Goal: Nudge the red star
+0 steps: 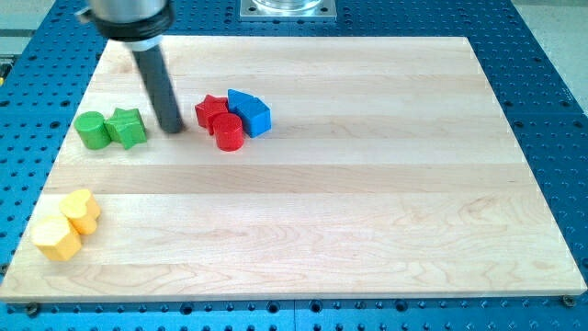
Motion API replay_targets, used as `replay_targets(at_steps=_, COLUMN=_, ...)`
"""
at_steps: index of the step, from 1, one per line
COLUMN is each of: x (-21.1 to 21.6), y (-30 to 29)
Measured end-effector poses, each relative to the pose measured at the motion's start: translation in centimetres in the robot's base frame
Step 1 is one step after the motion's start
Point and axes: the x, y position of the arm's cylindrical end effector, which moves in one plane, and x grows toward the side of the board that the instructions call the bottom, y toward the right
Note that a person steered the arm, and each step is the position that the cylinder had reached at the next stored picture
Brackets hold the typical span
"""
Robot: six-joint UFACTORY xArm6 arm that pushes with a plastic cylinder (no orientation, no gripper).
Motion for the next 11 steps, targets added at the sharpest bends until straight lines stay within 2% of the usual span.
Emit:
replay_targets(at_steps=1, x=-2.8, y=3.3)
replay_targets(at_steps=11, x=-5.0, y=3.4)
